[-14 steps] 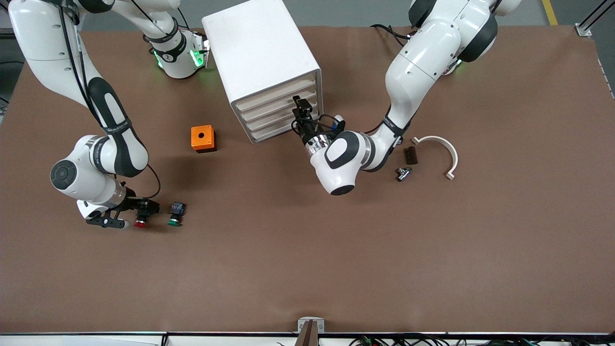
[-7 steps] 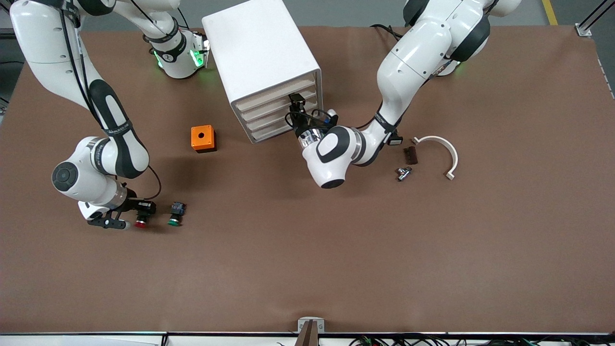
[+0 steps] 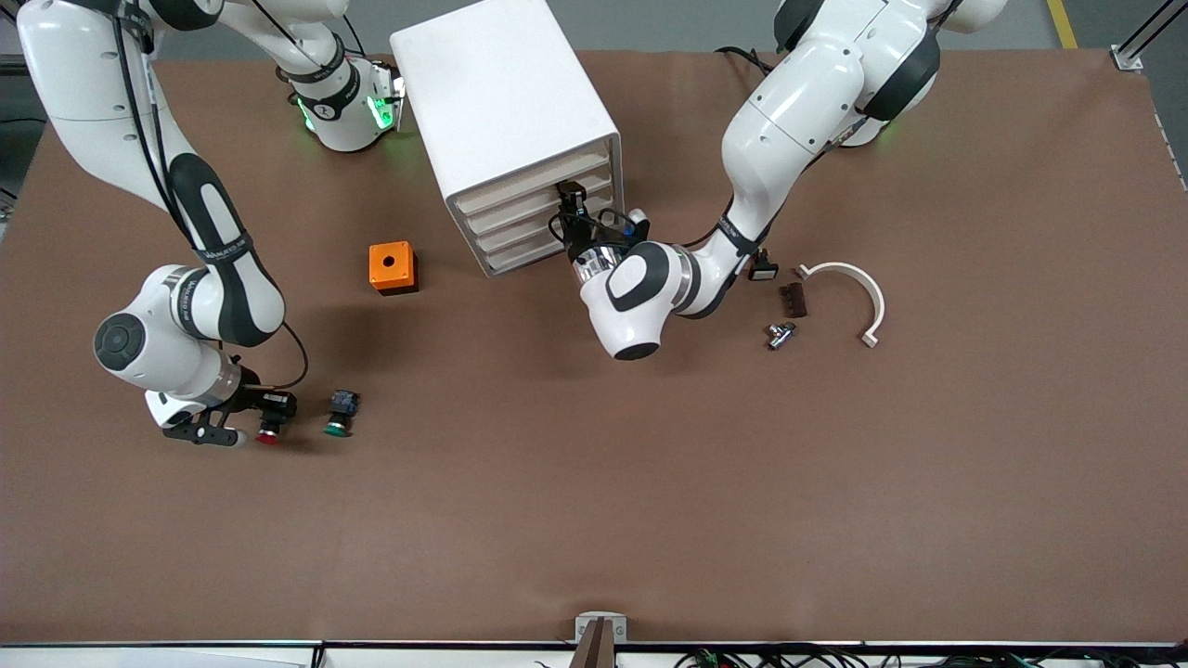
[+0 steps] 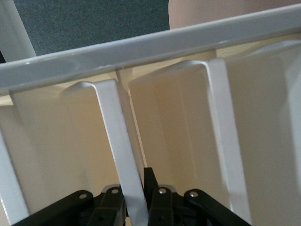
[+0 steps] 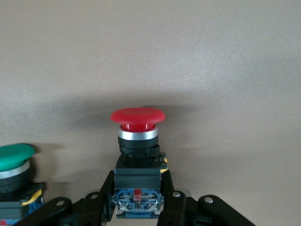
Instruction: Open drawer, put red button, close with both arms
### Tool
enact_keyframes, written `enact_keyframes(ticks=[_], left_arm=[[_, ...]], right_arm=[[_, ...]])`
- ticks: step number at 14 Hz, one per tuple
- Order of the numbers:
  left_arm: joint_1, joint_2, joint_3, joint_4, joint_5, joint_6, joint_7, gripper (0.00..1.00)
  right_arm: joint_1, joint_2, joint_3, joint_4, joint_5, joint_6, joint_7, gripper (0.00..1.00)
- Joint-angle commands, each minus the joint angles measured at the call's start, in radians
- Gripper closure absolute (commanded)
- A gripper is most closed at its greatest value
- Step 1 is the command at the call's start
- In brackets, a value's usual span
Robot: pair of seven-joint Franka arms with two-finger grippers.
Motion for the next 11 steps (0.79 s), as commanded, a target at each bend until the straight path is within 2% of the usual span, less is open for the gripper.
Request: enact_keyframes(ticks=[1,5,8,11], left_arm=[[0.003,0.007,0.030,0.009,-0.011,-0.010,-0.016,0.88],[0.052,0.016,0.058,0.013,-0.014,-0.005,-0.021,0.88],[0.082,0.015,0.069,0.014,-0.014,-0.005,-0.021,0.88],[0.127,0.016,0.069,0.017,-0.016,0.002,-0.021,0.88]], right_arm=[[-0.003,-0.008,0.004,0.036,0.024,-0.063,0.001,1.00],[0.038,-0.072,0.004,0.058,0.027,-0.194,0.144,1.00],[0.077,-0.157,0.005,0.050,0.029,-0.274,0.226,1.00],[0.175,-0.250,0.007,0.052,0.029,-0.381,0.446,1.00]])
